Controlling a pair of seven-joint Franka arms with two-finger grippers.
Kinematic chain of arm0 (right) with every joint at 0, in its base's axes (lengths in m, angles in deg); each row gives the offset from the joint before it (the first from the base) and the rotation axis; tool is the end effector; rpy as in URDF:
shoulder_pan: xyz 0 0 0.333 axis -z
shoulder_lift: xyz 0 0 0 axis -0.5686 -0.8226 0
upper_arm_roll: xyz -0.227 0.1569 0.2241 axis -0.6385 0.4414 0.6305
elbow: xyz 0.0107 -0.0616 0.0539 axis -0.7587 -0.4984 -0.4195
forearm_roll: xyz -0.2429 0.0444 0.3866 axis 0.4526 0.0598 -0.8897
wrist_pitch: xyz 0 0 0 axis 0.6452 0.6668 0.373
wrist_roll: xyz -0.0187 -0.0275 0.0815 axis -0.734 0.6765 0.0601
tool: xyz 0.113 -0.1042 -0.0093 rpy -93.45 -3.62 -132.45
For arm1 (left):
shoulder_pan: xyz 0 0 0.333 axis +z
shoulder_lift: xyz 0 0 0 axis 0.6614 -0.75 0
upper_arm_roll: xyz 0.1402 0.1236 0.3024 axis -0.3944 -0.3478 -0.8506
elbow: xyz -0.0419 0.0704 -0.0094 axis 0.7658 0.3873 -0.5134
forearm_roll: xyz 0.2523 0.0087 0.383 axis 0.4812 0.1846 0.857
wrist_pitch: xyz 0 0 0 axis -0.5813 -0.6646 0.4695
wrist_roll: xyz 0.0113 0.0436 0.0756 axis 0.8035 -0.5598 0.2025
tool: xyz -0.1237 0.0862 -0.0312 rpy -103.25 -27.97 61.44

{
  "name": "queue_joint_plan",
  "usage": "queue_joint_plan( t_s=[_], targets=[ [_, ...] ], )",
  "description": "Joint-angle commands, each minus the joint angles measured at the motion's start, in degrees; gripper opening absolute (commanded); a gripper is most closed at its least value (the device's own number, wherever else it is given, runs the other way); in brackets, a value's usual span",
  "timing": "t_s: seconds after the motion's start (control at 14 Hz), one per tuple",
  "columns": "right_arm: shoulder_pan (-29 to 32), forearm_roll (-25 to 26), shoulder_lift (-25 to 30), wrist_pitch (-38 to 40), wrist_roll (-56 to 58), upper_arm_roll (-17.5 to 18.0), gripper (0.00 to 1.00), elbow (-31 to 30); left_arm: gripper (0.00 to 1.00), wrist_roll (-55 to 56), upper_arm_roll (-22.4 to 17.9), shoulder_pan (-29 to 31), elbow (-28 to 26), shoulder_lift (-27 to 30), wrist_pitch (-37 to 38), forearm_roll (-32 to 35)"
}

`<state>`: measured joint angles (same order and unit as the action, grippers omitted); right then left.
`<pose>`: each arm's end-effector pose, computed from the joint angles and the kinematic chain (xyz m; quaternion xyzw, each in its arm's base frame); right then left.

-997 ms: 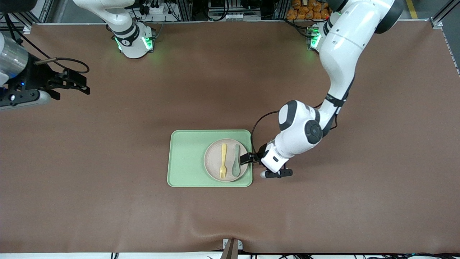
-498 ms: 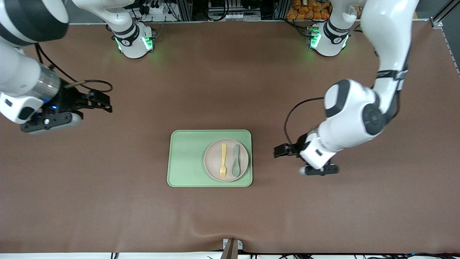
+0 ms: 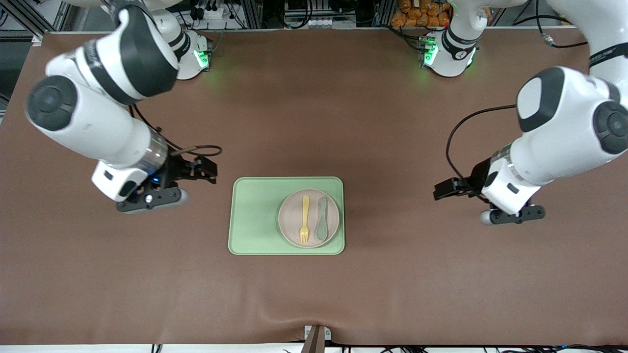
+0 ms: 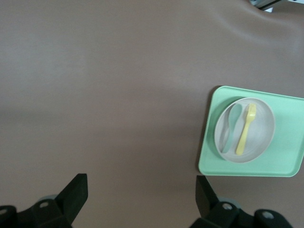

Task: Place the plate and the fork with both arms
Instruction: 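Release the plate and raise the left gripper while the right gripper approaches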

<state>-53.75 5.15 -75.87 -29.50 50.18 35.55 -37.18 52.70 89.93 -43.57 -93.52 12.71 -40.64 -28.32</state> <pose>0.7179 0.2990 0.5016 -0.9958 -0.0561 -0.0004 0.0730 0.7195 -0.1880 0.4862 0.9912 0.0700 -0.0168 0.1112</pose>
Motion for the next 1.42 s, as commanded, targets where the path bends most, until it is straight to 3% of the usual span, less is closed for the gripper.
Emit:
queue_joint_plan(
  t_s=[0.0, 0.36, 0.57, 1.0, 1.35],
  targets=[
    [-4.88, -0.31, -8.85, -1.67, -8.4, -0.47, 1.0, 8.34, 1.0, -0.1, 0.42, 3.02, -1.91, 4.15, 4.04, 2.39],
    [-10.42, 0.39, -17.39, -8.61, -9.83, -0.82, 1.0, 10.21, 1.0, -0.18, 0.42, 7.68, -1.91, 8.64, 10.03, 2.66],
    [-10.78, 2.59, -21.96, -13.79, -9.04, -0.73, 0.98, 9.95, 1.0, -0.27, 0.42, 10.5, -2.17, 10.48, 11.87, 3.01],
    [-12.63, 2.68, -29.97, -24.96, -9.74, -0.82, 0.87, 10.03, 1.0, -2.2, 0.51, 12.0, -3.32, 13.92, 15.04, 6.79],
    [-14.82, 3.99, -30.76, -24.71, -9.92, -1.0, 0.71, 9.68, 1.0, -5.09, 0.42, 13.75, -4.72, 17.43, 15.04, 6.96]
  ],
)
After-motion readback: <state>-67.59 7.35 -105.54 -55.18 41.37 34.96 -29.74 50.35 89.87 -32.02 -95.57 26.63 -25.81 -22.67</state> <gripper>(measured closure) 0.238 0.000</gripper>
